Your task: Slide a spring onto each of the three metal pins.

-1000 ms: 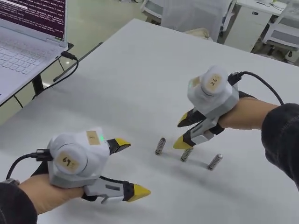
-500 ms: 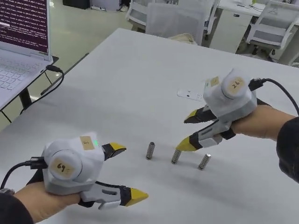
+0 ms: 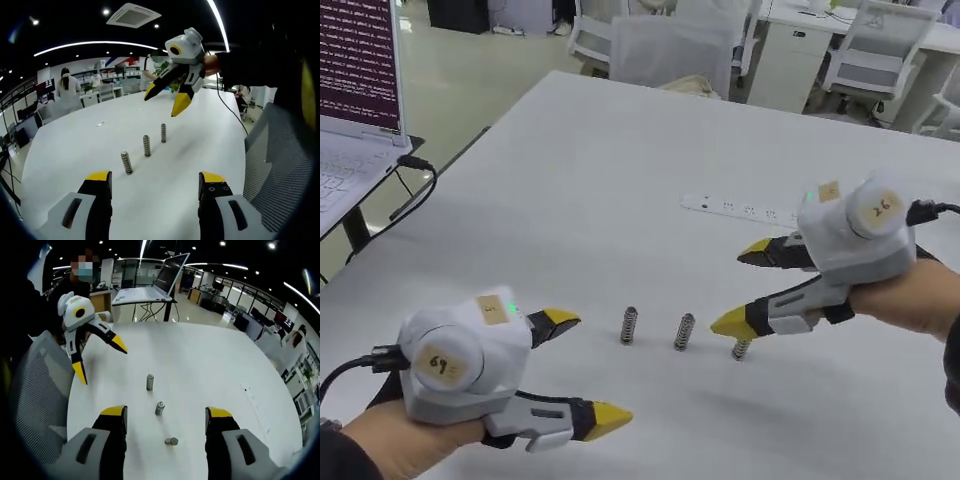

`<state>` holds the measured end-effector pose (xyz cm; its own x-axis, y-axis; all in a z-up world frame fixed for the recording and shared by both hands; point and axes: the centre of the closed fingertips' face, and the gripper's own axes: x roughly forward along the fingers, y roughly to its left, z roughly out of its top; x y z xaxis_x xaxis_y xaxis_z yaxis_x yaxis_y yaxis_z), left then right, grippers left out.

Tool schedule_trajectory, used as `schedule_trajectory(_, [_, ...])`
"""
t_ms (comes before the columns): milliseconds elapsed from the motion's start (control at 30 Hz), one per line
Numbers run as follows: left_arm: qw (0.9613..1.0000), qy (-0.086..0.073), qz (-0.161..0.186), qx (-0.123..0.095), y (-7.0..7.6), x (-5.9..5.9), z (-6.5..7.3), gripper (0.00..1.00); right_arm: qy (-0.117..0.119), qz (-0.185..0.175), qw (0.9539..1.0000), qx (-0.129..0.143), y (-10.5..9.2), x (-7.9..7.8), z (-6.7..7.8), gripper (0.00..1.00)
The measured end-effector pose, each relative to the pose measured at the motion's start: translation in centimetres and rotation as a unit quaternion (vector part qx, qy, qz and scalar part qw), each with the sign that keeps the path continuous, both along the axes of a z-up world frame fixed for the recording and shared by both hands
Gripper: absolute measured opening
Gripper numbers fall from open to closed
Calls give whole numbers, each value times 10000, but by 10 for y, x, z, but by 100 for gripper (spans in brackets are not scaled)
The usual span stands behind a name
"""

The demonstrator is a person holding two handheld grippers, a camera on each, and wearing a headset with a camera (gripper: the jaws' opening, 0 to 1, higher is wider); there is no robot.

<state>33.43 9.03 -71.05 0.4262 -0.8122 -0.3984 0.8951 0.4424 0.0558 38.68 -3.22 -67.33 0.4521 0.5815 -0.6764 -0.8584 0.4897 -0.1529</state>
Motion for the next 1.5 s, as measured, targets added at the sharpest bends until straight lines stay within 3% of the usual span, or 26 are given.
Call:
schedule_trajectory(333, [10000,-56,25,-54,-2,-4,8,68,-403,-423,9972,467,-22,-22,16,70])
schedule_trajectory(600, [9999,-66,81,-107,0,-8,13,69,-509,-708,9934,745,-33,-47,16,76])
schedule_trajectory(867, [9998,-46,115,-166,1,-13,14,70,-579,-1010,9887,940,-50,-71,7,78])
schedule_trajectory(1500, [9991,164,272,-265,10,-24,4,71,-229,-1588,9799,1189,-64,-104,-39,86])
